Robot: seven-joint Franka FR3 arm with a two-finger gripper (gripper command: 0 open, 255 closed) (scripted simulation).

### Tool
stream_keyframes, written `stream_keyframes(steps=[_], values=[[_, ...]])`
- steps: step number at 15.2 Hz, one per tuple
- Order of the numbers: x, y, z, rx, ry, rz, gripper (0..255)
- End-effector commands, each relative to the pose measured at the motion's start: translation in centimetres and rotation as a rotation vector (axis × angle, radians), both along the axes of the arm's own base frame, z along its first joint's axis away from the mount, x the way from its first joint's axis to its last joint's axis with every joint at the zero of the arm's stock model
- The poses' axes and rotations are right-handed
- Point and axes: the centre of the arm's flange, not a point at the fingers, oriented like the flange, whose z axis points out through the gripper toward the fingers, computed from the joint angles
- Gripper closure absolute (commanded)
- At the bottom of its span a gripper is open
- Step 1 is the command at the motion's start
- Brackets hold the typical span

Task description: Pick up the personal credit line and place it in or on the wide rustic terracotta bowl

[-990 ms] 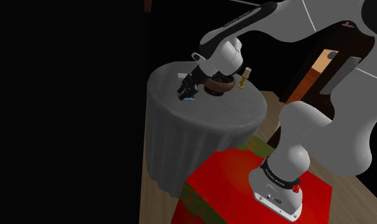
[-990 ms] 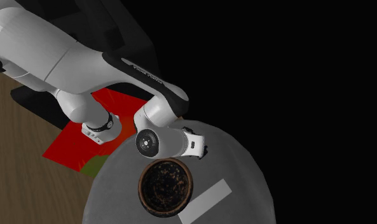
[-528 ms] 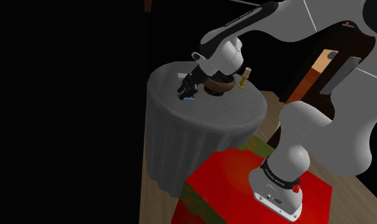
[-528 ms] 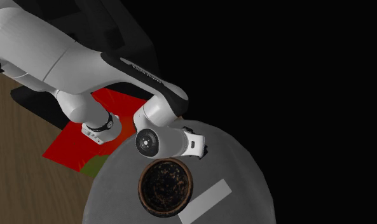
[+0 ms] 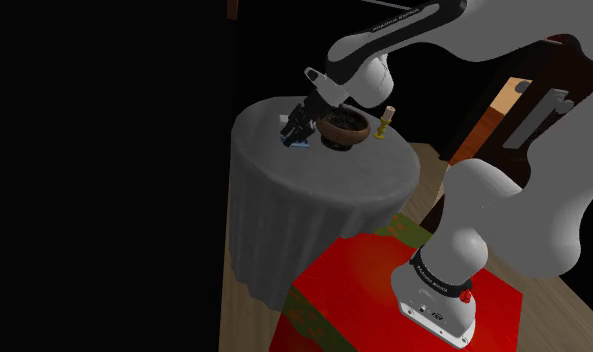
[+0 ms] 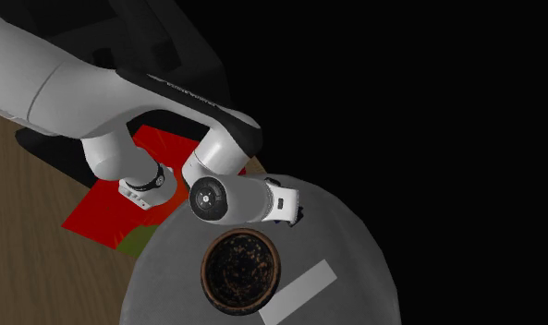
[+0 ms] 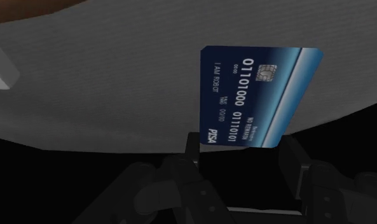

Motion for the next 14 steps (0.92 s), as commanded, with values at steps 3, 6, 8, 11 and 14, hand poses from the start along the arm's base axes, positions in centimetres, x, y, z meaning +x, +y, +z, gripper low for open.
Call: stream_keyframes(steps=[3, 6, 8, 11, 14], values=[[0.0, 0.0, 2.1, -0.001, 0.000, 0.000, 255], [0.0, 0.0, 3.7, -0.001, 0.000, 0.000, 255], [0.0, 0.0, 4.8, -0.001, 0.000, 0.000, 255], [0.0, 0.0, 6.4, -0.001, 0.000, 0.000, 255], [0.0, 0.0, 8.0, -0.001, 0.000, 0.000, 255]])
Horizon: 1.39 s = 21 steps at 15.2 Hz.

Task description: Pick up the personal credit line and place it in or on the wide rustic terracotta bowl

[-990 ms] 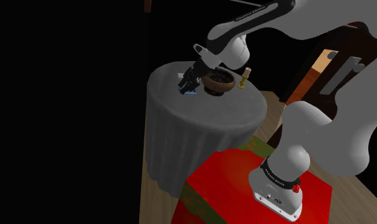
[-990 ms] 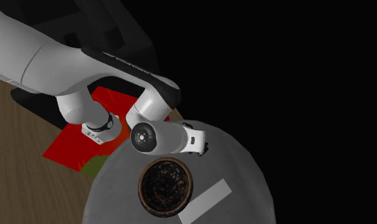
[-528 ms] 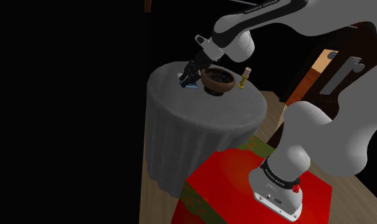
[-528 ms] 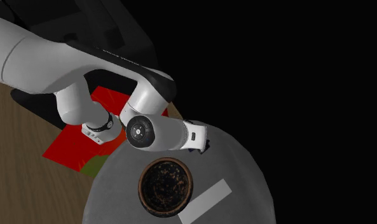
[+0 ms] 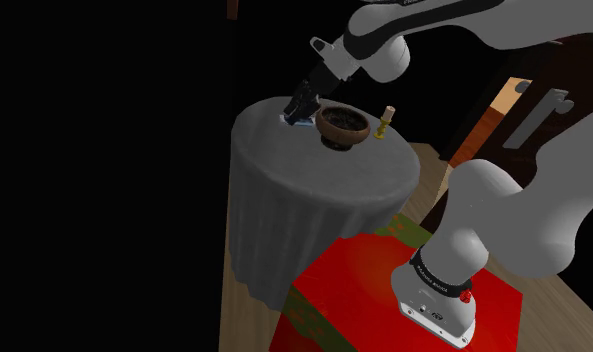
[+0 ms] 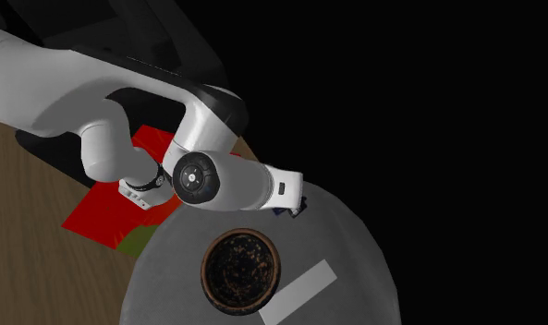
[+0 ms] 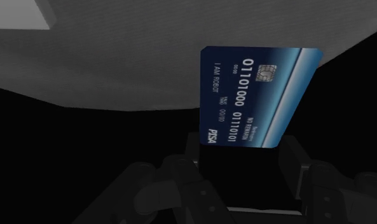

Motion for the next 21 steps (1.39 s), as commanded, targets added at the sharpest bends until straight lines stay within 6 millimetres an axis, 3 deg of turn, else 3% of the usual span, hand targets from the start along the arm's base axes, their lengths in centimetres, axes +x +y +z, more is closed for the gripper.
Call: stream_keyframes(steps=[1, 10, 21], values=[[0.0, 0.0, 1.2, 0.000, 0.000, 0.000, 255], [0.0, 0.0, 5.6, 0.000, 0.000, 0.000, 255], [-3.5, -14.1, 7.0, 0.000, 0.000, 0.000, 255]])
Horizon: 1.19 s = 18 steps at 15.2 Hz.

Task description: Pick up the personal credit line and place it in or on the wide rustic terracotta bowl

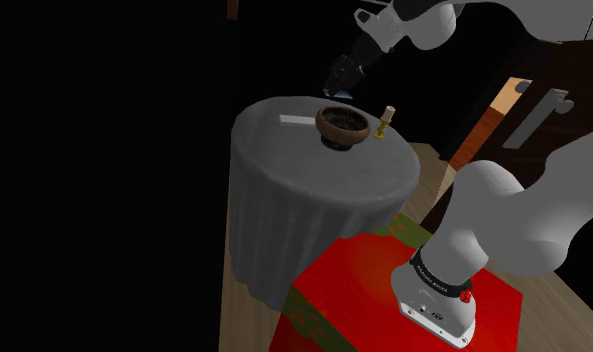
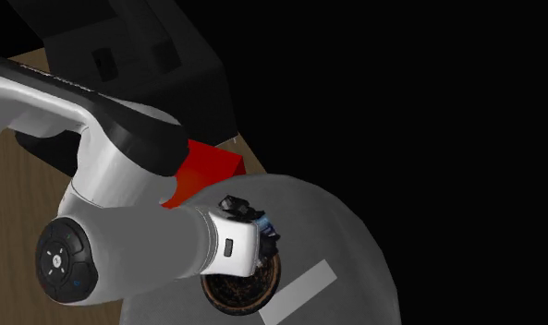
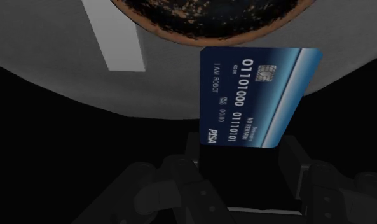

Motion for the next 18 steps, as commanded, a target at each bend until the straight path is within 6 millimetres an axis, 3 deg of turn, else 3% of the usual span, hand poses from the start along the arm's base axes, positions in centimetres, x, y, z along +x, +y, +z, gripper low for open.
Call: stream_keyframes(steps=[1, 4, 18], values=[[-0.9, -2.7, 0.1, 0.000, 0.001, 0.001, 255], [-1.8, -6.0, 0.4, 0.000, 0.001, 0.001, 255], [-1.8, -6.0, -7.0, 0.000, 0.001, 0.001, 255]])
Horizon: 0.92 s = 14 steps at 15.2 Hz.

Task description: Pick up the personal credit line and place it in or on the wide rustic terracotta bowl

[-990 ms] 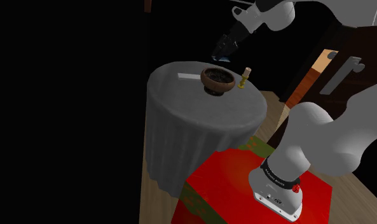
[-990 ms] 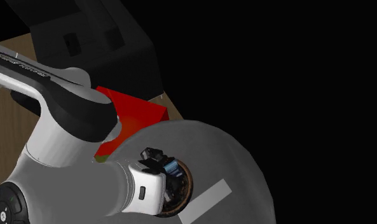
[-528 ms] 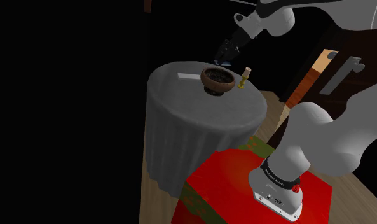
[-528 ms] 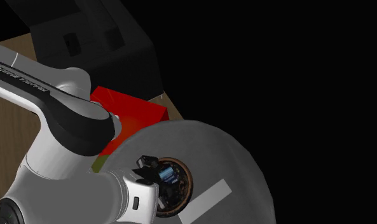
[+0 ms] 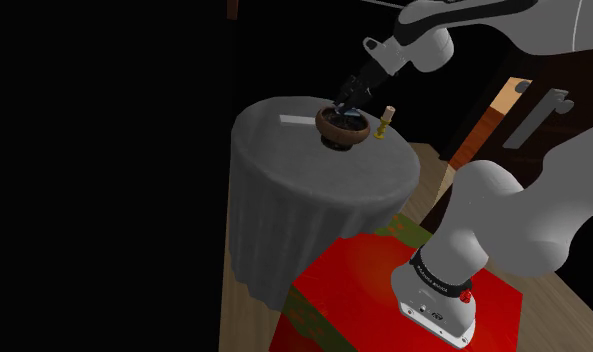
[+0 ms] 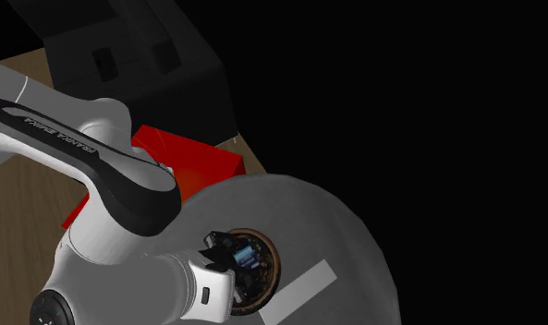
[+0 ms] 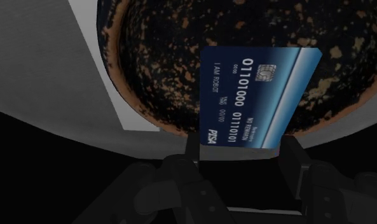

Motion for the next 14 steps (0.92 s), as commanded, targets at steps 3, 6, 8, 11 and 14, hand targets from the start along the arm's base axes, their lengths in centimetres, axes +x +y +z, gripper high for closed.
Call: stream_keyframes(steps=[3, 6, 8, 11, 14], values=[[-0.04, 0.02, -2.01, 0.000, 0.000, 0.000, 255], [-0.04, 0.02, -2.01, 0.000, 0.000, 0.000, 255], [-0.04, 0.02, -2.01, 0.000, 0.000, 0.000, 255], [-0.04, 0.02, -2.01, 0.000, 0.000, 0.000, 0], [-0.04, 0.02, -2.01, 0.000, 0.000, 0.000, 0]])
